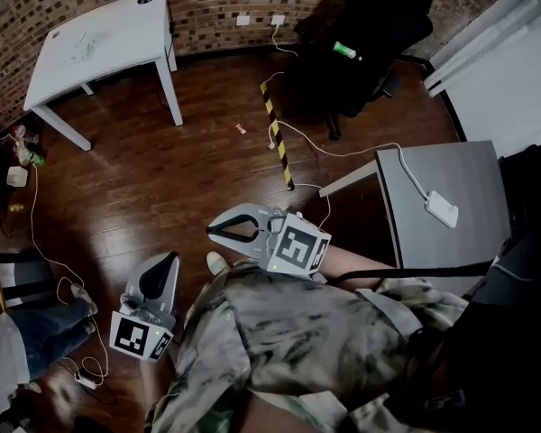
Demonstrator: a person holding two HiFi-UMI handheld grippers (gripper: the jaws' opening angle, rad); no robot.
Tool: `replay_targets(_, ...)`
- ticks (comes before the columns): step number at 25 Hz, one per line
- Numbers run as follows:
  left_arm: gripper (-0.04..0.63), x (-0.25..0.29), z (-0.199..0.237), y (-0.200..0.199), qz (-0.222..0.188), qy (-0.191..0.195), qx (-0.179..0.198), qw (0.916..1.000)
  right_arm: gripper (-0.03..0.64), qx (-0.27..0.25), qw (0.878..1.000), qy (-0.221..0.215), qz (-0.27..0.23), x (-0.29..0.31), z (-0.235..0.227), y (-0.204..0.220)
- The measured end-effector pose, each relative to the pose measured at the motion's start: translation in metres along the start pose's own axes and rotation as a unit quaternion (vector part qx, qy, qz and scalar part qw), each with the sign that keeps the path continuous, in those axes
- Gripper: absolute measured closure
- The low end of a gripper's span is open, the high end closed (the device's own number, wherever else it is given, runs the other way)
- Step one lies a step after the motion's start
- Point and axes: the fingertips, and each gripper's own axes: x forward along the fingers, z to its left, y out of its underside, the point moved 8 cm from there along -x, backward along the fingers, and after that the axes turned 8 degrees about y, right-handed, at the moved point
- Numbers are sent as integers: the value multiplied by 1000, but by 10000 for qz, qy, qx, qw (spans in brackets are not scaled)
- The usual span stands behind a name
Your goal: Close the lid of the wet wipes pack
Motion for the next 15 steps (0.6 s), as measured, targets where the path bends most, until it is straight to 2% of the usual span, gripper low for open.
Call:
replay_targets(9, 594, -31, 50, -3, -33, -82, 35, 10000, 614, -191, 9998, -64, 18, 55, -10, -17)
replay_targets(15, 594, -24, 76, -4, -83, -164, -76, 9998, 614, -208, 9998, -53, 19, 72, -35, -16)
